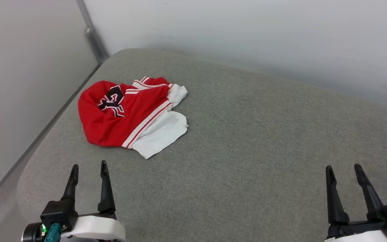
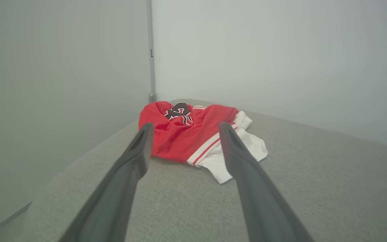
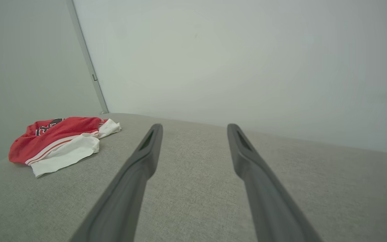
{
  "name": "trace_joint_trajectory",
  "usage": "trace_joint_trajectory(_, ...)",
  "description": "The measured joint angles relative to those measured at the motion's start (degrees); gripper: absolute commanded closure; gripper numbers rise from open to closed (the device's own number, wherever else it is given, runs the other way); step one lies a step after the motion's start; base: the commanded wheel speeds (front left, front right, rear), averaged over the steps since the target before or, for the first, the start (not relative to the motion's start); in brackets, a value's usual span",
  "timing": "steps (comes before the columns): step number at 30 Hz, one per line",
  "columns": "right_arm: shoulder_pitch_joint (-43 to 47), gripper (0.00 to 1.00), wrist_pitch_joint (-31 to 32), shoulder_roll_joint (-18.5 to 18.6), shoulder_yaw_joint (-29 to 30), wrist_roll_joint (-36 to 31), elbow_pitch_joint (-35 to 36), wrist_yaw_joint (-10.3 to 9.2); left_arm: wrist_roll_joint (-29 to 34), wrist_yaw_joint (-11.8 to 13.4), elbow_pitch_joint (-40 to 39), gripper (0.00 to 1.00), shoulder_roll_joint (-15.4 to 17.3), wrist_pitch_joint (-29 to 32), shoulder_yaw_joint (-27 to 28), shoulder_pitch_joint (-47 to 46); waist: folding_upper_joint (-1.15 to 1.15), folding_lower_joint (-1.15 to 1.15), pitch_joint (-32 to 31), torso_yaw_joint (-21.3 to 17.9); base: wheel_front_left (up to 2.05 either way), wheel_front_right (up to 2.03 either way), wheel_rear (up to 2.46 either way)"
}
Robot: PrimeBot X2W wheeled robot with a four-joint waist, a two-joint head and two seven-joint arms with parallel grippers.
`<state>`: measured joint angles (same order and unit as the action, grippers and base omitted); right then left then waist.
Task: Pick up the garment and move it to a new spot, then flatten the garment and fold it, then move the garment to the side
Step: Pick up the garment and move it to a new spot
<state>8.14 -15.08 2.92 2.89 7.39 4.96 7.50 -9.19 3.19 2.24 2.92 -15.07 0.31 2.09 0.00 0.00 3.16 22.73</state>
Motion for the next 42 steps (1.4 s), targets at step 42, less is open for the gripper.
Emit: trace_joint_trajectory(42,-10.7,0.0,0.0,-0.01,1.04,-8.92,5.9,0.0,-5.44,-10.58,23.97,0.0,20.87,2.52,6.27,-44.27,0.0,0.02,21.3,-5.86,0.0,0.0,0.0)
